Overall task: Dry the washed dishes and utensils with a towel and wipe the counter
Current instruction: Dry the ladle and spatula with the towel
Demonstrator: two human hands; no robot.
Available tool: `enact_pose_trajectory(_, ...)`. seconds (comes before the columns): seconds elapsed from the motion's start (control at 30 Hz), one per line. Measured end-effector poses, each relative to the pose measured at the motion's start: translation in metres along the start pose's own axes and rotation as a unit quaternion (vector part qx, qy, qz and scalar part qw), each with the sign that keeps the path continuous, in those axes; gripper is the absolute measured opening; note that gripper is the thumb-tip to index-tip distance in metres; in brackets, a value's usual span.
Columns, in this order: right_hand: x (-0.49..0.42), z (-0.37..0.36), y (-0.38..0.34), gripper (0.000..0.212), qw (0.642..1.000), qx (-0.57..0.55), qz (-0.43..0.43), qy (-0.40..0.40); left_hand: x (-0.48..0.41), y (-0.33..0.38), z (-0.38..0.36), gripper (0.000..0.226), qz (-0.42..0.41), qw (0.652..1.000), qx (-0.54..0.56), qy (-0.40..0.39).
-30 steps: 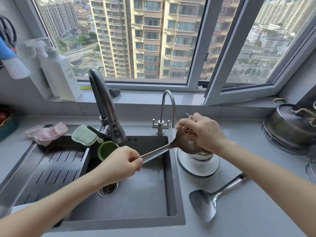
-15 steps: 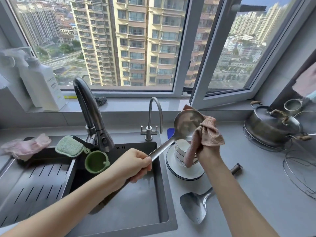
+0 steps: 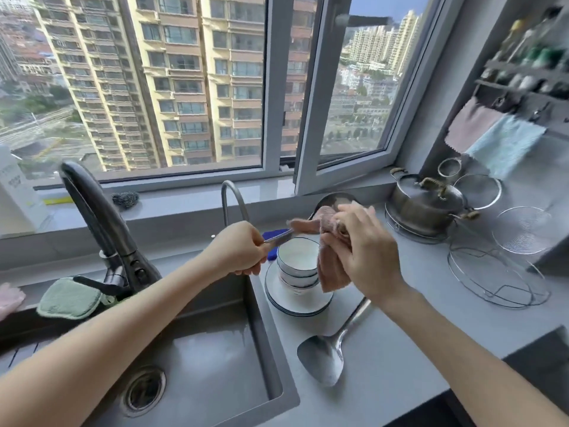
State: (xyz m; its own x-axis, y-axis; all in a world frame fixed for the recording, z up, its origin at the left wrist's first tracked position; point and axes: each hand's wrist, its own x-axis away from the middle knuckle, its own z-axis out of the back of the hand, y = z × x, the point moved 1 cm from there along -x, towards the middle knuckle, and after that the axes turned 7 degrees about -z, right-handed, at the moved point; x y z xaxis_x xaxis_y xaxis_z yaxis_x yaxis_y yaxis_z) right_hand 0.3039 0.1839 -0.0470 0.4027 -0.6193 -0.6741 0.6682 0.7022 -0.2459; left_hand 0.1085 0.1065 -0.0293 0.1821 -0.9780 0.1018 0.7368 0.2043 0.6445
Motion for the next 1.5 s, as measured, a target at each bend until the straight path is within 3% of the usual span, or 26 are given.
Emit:
enact_pose_trajectory(0.07,-0.014,0.003,0.009,0.043,0.988,0.004,0.055,-0.141,-0.011,0.023,0.000,0.034,-0.074,0.992,-0.083,-0.052)
enact_pose_trajectory(0.13,-0.021,0.012,0.017,0.039,0.961,-0.040,0.012,-0.272,-0.022,0.049,-0.001,0.035,-0.136,0.976,-0.145,-0.090)
enact_pose_trajectory(0.2,-0.021,0.023,0.034,0.034,0.941,-0.100,-0.056,-0.318,-0.034,0.070,-0.004,0.035,-0.172,0.961,-0.182,-0.115)
enact_pose_trajectory(0.33,-0.016,0.044,0.072,0.040,0.935,-0.138,-0.082,-0.318,-0.059,0.110,-0.022,0.034,-0.225,0.920,-0.292,-0.133)
enact_pose_trajectory(0.47,-0.005,0.059,0.126,0.020,0.944,-0.144,-0.144,-0.261,-0.092,0.167,-0.051,0.032,-0.316,0.850,-0.421,-0.019)
enact_pose_trajectory(0.7,0.014,0.122,0.276,0.017,0.926,-0.151,-0.327,-0.113,-0.158,0.292,-0.125,0.035,-0.467,0.795,-0.318,0.219)
enact_pose_trajectory(0.77,0.026,0.136,0.332,0.016,0.911,-0.140,-0.380,-0.076,-0.177,0.324,-0.150,0.030,-0.471,0.799,-0.278,0.249)
enact_pose_trajectory(0.9,0.043,0.152,0.427,0.015,0.846,-0.193,-0.497,0.011,-0.220,0.373,-0.192,0.032,-0.420,0.850,-0.226,0.225)
enact_pose_trajectory(1.1,0.030,0.139,0.524,0.011,0.779,-0.227,-0.576,0.102,-0.282,0.405,-0.234,0.028,-0.359,0.896,-0.163,0.202)
enact_pose_trajectory(1.3,-0.006,0.105,0.574,0.009,0.753,-0.249,-0.598,0.116,-0.336,0.422,-0.252,0.028,-0.338,0.913,-0.129,0.187)
enact_pose_trajectory(1.43,-0.028,0.085,0.591,0.025,0.753,-0.255,-0.590,0.141,-0.374,0.432,-0.259,0.038,-0.355,0.909,-0.144,0.164)
enact_pose_trajectory(1.5,-0.039,0.079,0.597,0.016,0.751,-0.268,-0.582,0.159,-0.392,0.437,-0.262,0.041,-0.368,0.904,-0.150,0.157)
